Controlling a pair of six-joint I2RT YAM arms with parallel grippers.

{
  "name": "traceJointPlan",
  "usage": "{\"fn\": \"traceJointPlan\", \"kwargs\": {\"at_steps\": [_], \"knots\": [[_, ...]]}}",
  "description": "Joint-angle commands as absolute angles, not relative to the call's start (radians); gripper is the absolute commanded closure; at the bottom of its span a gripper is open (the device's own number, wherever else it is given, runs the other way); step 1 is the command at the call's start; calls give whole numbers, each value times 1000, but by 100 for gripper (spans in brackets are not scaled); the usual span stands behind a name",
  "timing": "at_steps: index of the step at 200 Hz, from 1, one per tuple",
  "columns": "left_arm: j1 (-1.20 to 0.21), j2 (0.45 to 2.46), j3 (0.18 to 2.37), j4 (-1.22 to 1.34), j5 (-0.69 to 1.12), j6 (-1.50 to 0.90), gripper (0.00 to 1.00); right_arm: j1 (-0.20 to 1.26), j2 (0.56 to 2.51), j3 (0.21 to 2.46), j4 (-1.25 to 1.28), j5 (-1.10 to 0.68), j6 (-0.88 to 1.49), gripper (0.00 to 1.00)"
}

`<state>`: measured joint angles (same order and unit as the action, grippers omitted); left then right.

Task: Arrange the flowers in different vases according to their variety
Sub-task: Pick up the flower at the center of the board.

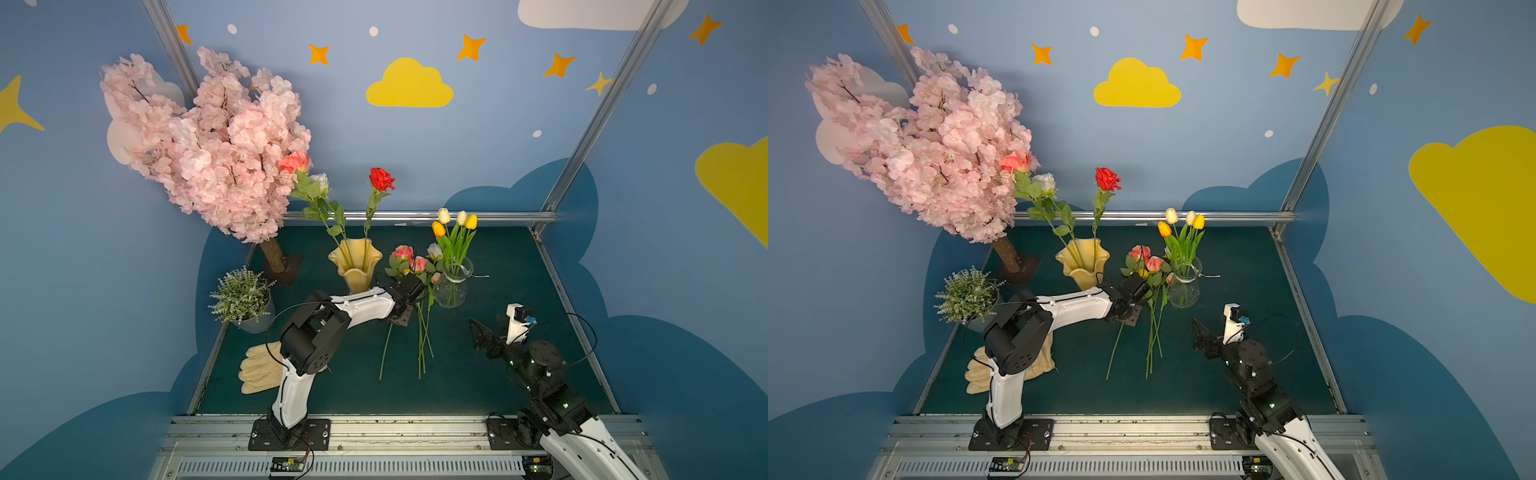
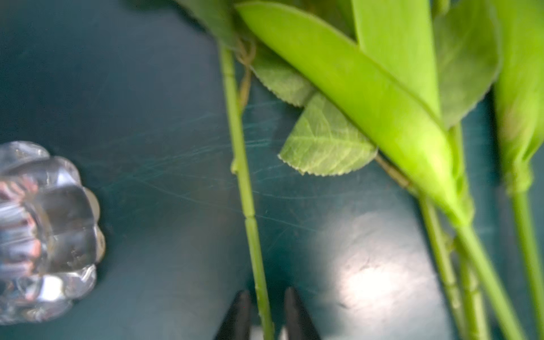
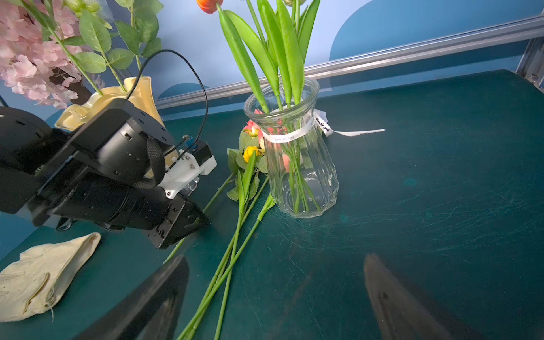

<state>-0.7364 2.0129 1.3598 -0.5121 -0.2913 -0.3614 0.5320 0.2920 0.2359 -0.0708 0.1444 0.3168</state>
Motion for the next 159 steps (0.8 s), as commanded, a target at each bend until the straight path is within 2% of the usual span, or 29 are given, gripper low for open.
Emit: {"fn": "traceJointPlan", "kwargs": {"at_steps": [1,28,87,130,147,159], "knots": [[-707,2038,1427,-596,-197,-322,63,532,277,226,-53,137,313,2],[-700,2093,1513,-659,-182,-303,58,532,273,225,-53,137,312,2],[-678,2197,1651,-724,-164,-278,60,532,267,225,-54,137,310,2],[-674,2221,1696,-730,-202,-270,71,532,271,221,-49,132,311,2],[-674,2206,1701,-730,-232,-268,80,533,275,221,-47,131,311,2],[-674,2183,1699,-729,-249,-266,90,532,274,221,-47,130,311,2]]}}
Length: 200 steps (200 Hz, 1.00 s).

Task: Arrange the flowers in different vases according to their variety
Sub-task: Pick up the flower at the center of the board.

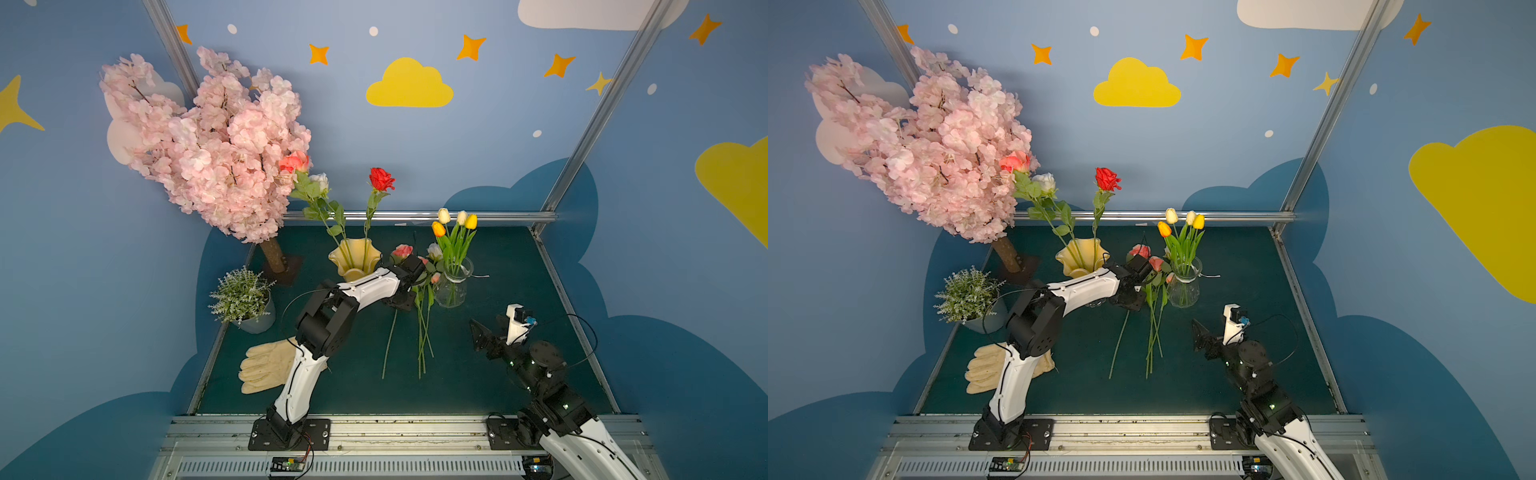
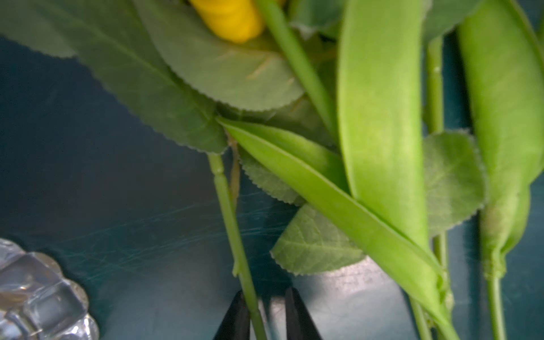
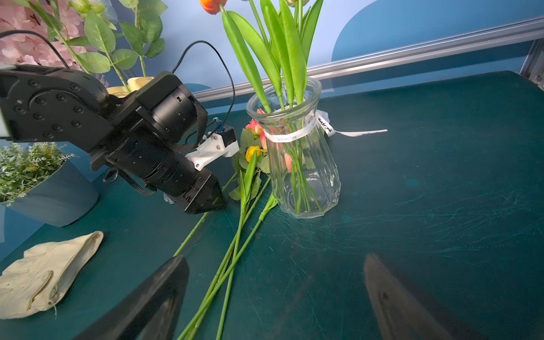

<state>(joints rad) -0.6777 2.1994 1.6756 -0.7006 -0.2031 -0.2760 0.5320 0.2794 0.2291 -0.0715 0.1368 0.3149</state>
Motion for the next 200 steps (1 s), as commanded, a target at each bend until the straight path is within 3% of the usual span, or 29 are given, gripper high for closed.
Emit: {"fn": "traceJointPlan", "kwargs": {"at_steps": [1,16,130,200], "knots": [[-675,2181,1699,-729,-250,-266,91,532,274,221,-47,130,310,2],[-678,2136,1683,-722,-274,-267,97,532,273,221,-47,130,311,2],[-756,1602,1632,-482,-389,-107,98,532,275,218,-41,125,317,2],[-698,1525,1756,-211,-464,129,98,532,273,217,-38,115,314,2]]}}
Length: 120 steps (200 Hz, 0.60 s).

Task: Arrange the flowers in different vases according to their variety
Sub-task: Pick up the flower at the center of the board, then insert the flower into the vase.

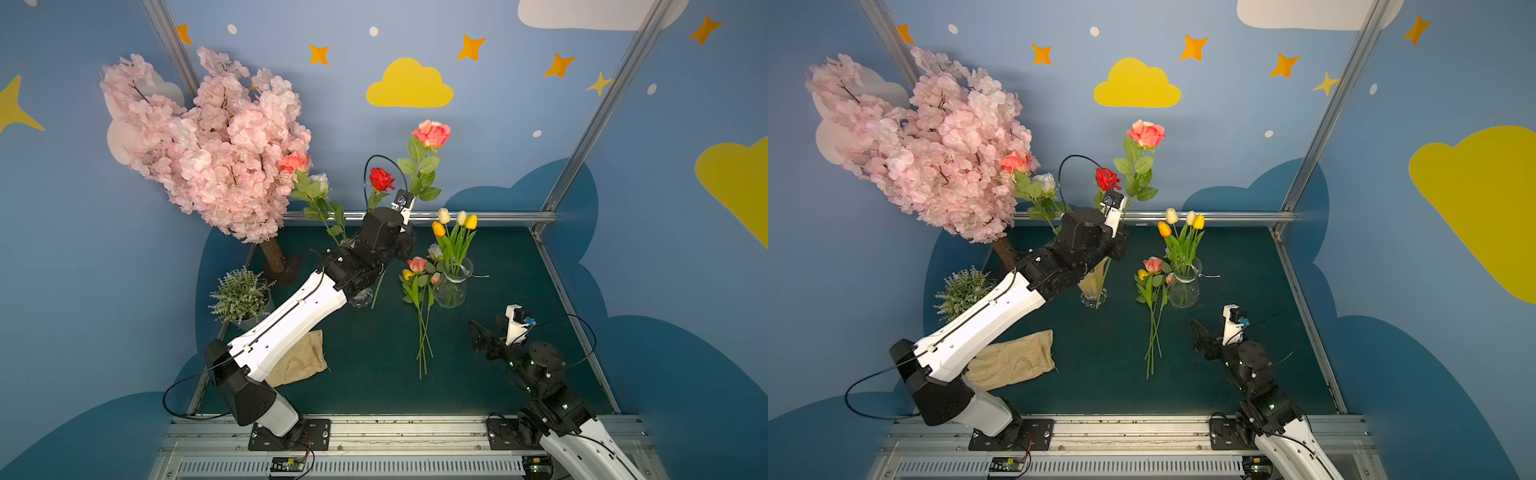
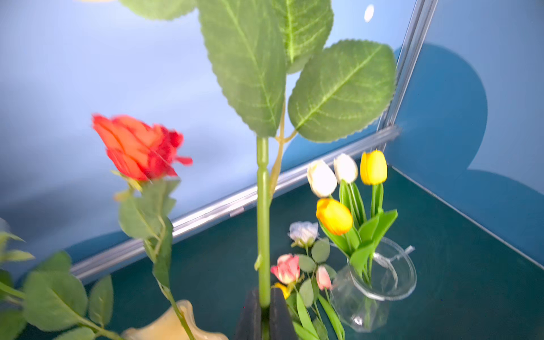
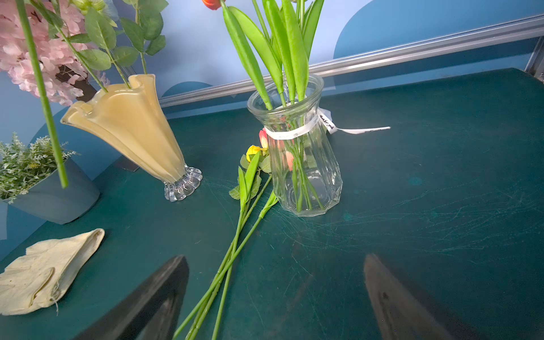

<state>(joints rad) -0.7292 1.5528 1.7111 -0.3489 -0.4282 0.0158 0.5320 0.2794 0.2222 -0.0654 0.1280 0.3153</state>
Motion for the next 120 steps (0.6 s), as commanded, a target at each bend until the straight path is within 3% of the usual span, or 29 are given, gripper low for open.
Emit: {"fn": "traceJointPlan", "kwargs": {"at_steps": [1,50,120], "knots": [[-696,1524,1757,-207,-463,131,97,532,274,217,-38,116,314,2],[-601,1491,1735,-49,-440,183,97,532,282,215,-28,103,311,2],[-509,1384,1424,220,-394,115,97,532,319,215,-6,84,311,2]]}}
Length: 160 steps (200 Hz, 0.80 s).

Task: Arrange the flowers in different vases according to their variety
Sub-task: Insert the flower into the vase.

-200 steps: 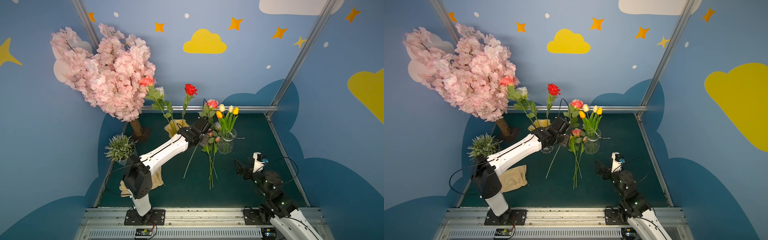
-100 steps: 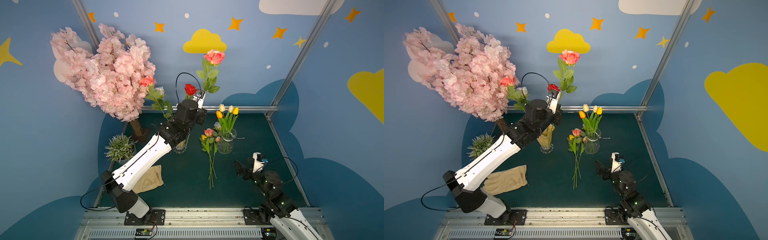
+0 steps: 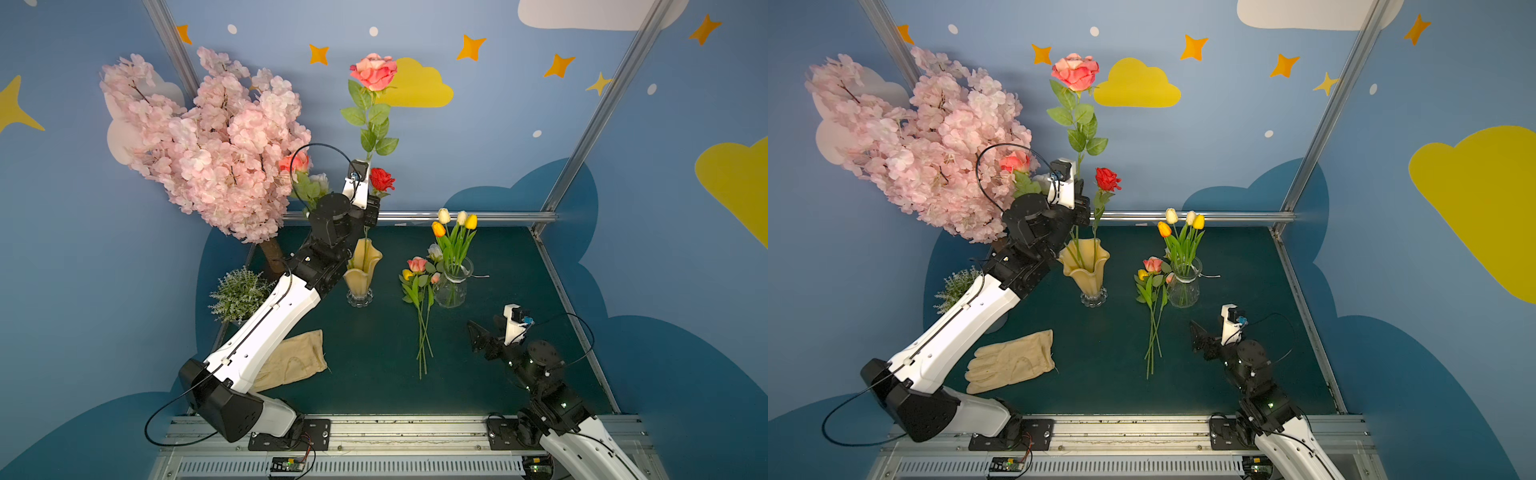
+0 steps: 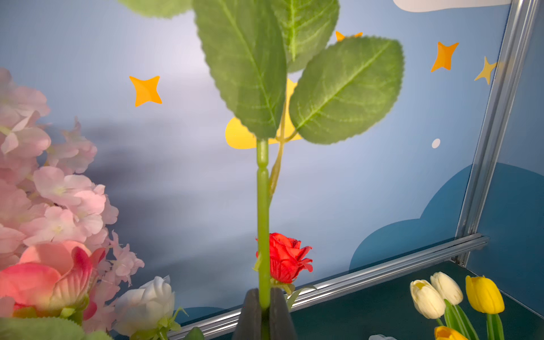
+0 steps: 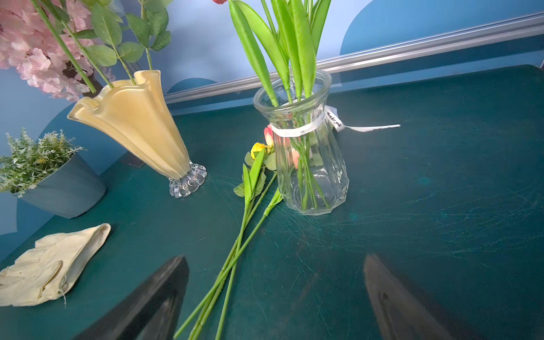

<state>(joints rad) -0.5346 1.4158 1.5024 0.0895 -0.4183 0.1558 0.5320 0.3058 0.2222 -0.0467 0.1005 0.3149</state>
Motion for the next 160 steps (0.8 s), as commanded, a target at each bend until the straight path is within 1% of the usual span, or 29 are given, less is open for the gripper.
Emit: {"fn": "traceJointPlan", "kwargs": {"at_steps": [1,11,16,24,30,39,49,61,82,112,132,160], "knots": [[-509,1382,1420,222,-393,112,97,532,319,215,-5,84,311,2],[-496,1373,1376,237,-390,83,93,532,325,215,-2,80,311,2],[-491,1367,1354,243,-388,66,89,532,328,215,0,80,311,2],[-484,1360,1324,245,-385,39,78,533,334,215,1,77,311,2],[-482,1355,1307,236,-385,19,66,533,338,215,3,74,311,2],[-481,1342,1287,213,-376,-7,55,532,345,215,8,68,310,2],[-482,1319,1271,171,-354,-43,46,532,353,215,14,65,308,2],[-483,1284,1250,128,-334,-85,38,532,362,215,20,58,308,2],[-494,1213,1205,58,-325,-147,28,533,377,218,29,54,310,2],[-510,1100,1129,-42,-309,-234,22,532,417,228,37,39,309,2],[-525,1021,1051,-68,-294,-286,15,532,452,239,45,12,313,2],[-546,941,943,-94,-257,-366,8,534,512,251,62,-15,310,2]]}}
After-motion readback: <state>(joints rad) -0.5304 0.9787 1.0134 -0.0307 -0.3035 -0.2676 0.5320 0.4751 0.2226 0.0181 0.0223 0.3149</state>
